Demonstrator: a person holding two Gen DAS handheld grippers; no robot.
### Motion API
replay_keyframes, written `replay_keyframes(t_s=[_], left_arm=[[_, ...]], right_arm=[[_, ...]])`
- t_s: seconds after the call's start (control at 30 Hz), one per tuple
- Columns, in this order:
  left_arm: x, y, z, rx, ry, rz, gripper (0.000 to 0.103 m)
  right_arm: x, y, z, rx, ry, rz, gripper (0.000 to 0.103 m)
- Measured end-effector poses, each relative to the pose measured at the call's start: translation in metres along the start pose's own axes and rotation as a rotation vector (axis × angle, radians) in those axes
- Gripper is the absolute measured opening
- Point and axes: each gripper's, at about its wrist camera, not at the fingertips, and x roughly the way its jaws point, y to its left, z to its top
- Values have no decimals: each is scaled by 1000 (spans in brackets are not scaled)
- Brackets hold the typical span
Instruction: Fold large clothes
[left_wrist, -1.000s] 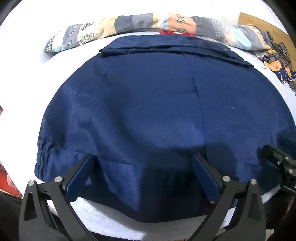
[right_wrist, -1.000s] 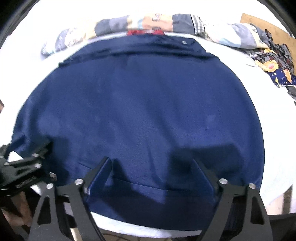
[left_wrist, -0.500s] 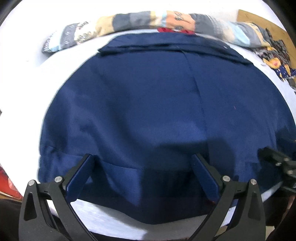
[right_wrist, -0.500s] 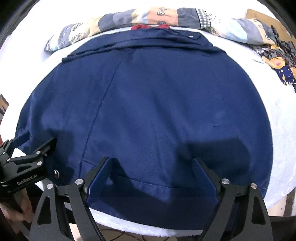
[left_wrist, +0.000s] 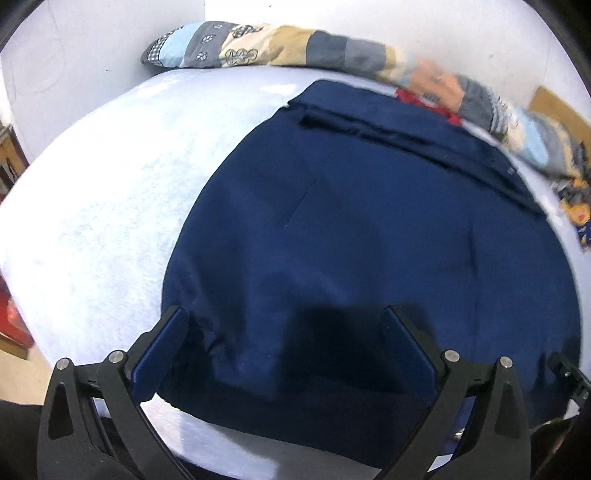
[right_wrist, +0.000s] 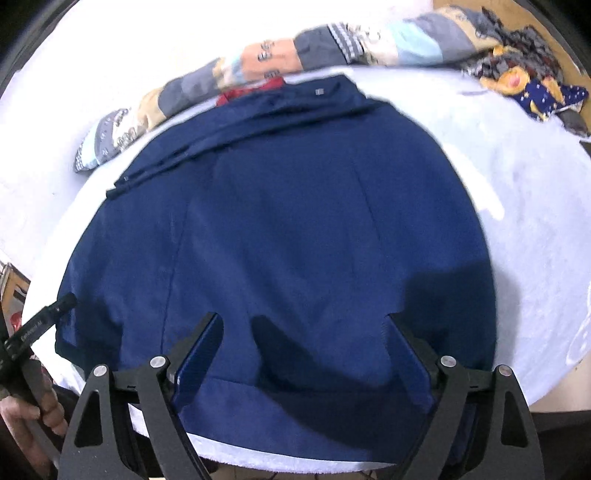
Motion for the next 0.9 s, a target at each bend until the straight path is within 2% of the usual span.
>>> replay_keyframes(t_s=[0.03, 0.13, 0.3, 0.37, 0.43, 0.47, 0.57, 0.63, 0.7, 0.83, 0.87, 0.9], left_arm=[[3, -1, 0, 9, 6, 3, 103], [4, 3, 7, 8, 26, -30, 103], [-13, 37, 33, 17, 30, -137, 103], [-10, 60, 42, -16, 74, -221, 103], [-2, 76, 44, -96, 142, -374, 103], [4, 82, 45, -121, 168, -416, 103], [15, 82, 40, -96, 203, -376, 103], [19, 80, 34, -76, 227, -380, 99], [21, 76, 30, -64, 243, -391, 98], [17, 76, 29, -60, 240, -421, 94], [17, 77, 31, -65, 238, -422, 94], [18, 78, 32, -73, 238, -423, 94]], right_arm=[[4, 0, 0, 2, 21, 3, 89], [-2, -2, 3, 8, 1, 6, 89], [-44, -27, 16, 42, -113, 42, 89], [-60, -49, 22, 79, -139, 68, 90], [-67, -76, 22, 142, -127, 85, 90], [-67, -92, 20, 187, -113, 101, 90], [-56, -137, 8, 356, -45, 227, 92], [-44, -155, -3, 443, 0, 282, 92], [-31, -161, -11, 477, 56, 299, 91], [-5, -152, -24, 517, 159, 403, 88], [-1, -144, -25, 494, 182, 431, 83], [2, -133, -25, 461, 194, 441, 71]])
